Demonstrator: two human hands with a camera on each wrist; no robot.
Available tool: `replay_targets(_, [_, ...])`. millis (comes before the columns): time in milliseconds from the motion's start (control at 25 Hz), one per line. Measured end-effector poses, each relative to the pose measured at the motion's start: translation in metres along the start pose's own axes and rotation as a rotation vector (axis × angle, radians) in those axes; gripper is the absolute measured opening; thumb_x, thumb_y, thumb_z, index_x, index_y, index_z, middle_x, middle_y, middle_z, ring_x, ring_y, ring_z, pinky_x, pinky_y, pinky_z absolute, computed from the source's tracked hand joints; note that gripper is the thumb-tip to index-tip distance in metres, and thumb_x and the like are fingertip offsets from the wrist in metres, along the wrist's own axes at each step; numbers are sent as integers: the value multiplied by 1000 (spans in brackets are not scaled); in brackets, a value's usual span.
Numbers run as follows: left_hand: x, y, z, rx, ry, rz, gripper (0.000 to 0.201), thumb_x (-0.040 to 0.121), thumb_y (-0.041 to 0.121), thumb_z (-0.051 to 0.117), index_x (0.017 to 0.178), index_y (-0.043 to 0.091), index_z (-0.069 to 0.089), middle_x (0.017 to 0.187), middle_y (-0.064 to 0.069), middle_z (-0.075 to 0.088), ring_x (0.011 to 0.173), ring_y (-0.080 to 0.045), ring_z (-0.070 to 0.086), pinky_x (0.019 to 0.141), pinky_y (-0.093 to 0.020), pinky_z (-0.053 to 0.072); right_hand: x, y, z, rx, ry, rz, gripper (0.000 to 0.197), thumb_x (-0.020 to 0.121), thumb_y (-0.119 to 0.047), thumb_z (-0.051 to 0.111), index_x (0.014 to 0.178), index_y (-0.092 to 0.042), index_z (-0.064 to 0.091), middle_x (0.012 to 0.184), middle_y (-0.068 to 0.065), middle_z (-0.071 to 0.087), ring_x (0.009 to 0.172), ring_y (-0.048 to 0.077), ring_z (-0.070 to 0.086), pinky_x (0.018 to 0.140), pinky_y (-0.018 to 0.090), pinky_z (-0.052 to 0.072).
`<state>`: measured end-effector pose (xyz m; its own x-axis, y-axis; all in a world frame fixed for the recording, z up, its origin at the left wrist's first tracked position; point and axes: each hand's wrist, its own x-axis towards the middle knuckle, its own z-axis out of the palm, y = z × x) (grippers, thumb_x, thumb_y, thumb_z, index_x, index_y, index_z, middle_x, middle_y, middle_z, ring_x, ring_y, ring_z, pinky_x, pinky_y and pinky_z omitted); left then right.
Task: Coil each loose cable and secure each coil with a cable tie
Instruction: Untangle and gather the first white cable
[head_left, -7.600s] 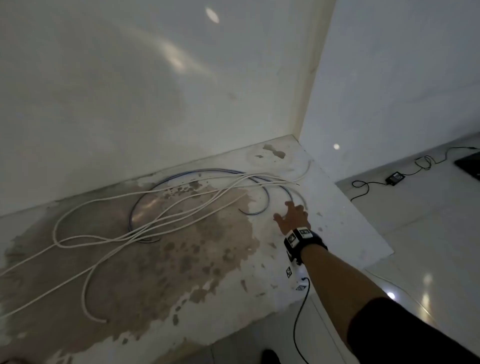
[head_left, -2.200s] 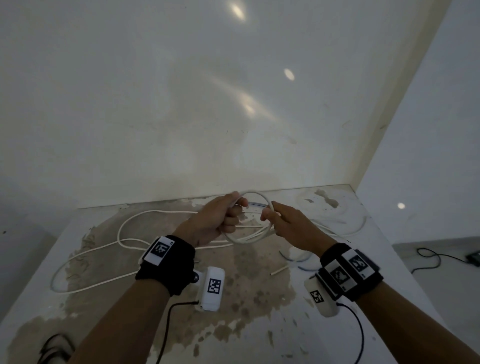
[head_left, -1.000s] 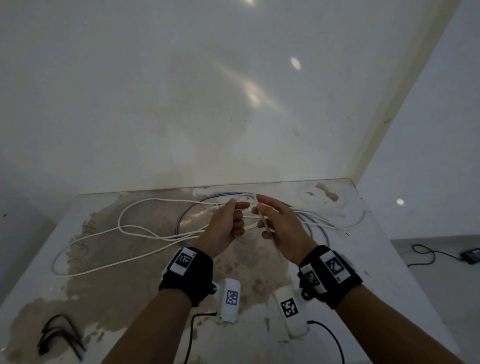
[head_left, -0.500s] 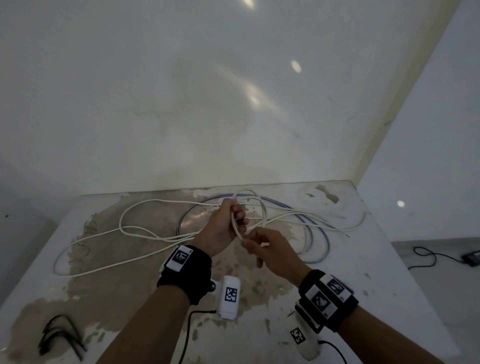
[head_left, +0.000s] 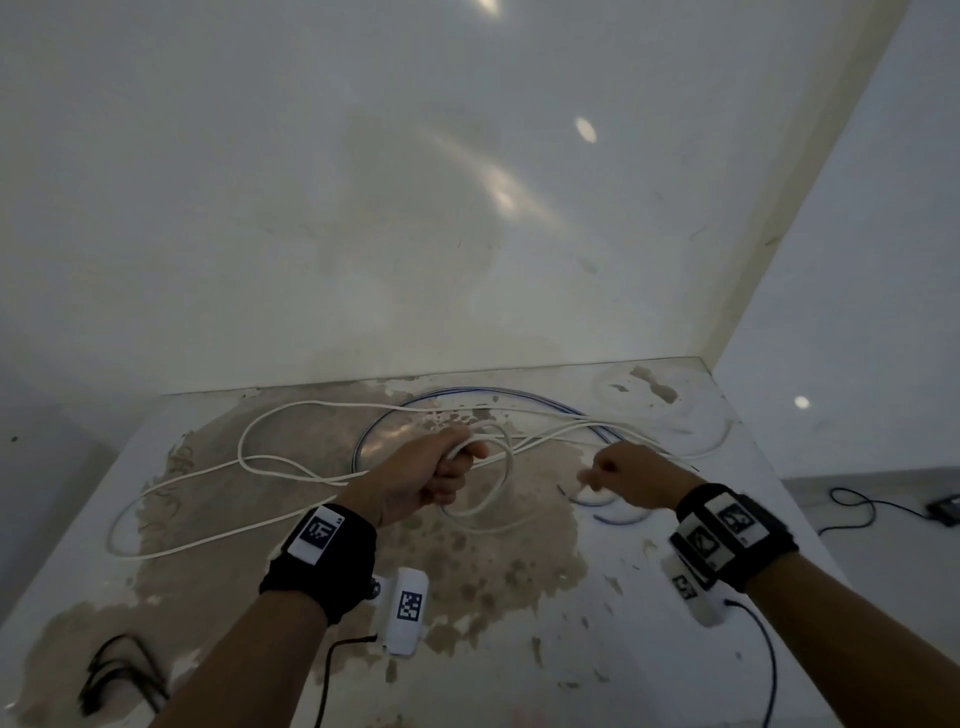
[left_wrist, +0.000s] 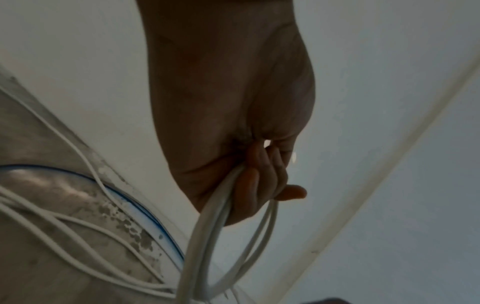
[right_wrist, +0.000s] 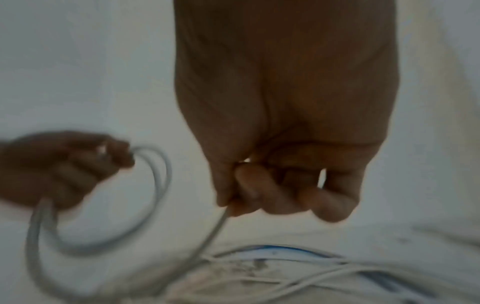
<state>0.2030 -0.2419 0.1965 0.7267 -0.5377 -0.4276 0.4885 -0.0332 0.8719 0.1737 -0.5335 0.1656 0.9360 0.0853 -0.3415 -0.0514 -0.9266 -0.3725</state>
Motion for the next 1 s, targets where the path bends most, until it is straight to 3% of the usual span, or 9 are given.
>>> replay_targets(80, [6, -4, 7, -45, 10, -21, 39, 105, 32, 31, 82, 10, 54, 54, 5, 26, 41, -8, 22, 44, -23, 23, 4, -9, -2, 326, 241, 20, 45, 96, -36, 63, 73, 3, 61, 58, 1, 59, 45, 10, 56, 46, 12, 41])
replay_targets(160, [12, -8, 17, -109, -12, -55, 37, 103, 30, 29, 76, 12, 47, 50, 7, 25, 39, -8, 20, 42, -23, 21, 3, -27, -1, 382, 466, -32, 37, 94, -37, 65, 71, -9, 62, 59, -4, 66, 45, 5, 62, 47, 9, 42])
replay_targets(280, [17, -7, 29, -206, -64, -77, 35, 98, 29, 31, 67, 17, 41, 48, 9, 19, 42, -9, 7, 43, -23, 10, 3, -53, 6, 358, 676, -133, 29, 94, -38, 64, 72, -20, 58, 60, -7, 62, 54, 3, 58, 53, 17, 43])
replay_targets(400, [20, -2, 35, -268, -76, -72, 34, 97, 28, 30, 66, 17, 39, 47, 10, 20, 45, -10, 4, 42, -21, 9, 4, -66, 11, 684, 627, -258, 19, 95, -23, 64, 78, -18, 62, 68, -5, 68, 62, 7, 66, 60, 26, 56])
replay_targets(480, [21, 0, 37, -271, -53, -64, 34, 97, 28, 29, 65, 18, 38, 47, 10, 20, 45, -10, 4, 42, -21, 8, 2, -70, 13, 866, 519, -277, 9, 96, -16, 64, 89, -12, 67, 80, 4, 74, 75, 17, 73, 69, 37, 62])
replay_targets(640, [23, 1, 35, -311, -21, -37, 34, 97, 28, 29, 65, 18, 37, 47, 10, 20, 45, -10, 3, 40, -21, 9, -3, -71, 17, 1232, 297, -165, 17, 99, -14, 58, 111, -13, 70, 99, 2, 75, 89, 14, 70, 77, 28, 57])
replay_targets(760, [27, 0, 31, -318, -8, -13, 33, 97, 27, 29, 65, 18, 35, 47, 10, 20, 45, -10, 4, 39, -20, 10, -3, -66, 22, 1420, 133, -79, 22, 100, -15, 53, 115, -17, 70, 104, 1, 73, 91, 18, 67, 75, 31, 52])
replay_targets(880, [28, 0, 26, -314, -22, -36, 33, 98, 28, 28, 67, 17, 34, 46, 9, 20, 44, -10, 4, 40, -21, 9, 4, -58, 23, 1341, 272, -60, 33, 101, -3, 43, 110, -20, 70, 100, 0, 73, 86, 16, 60, 65, 23, 42])
replay_targets(1000, [25, -2, 25, -239, -58, -120, 36, 99, 29, 30, 66, 17, 38, 48, 8, 18, 40, -8, 8, 40, -22, 12, 7, -53, 16, 1303, 387, -157, 43, 97, 11, 39, 118, -14, 67, 107, 5, 74, 85, 14, 63, 63, 20, 44])
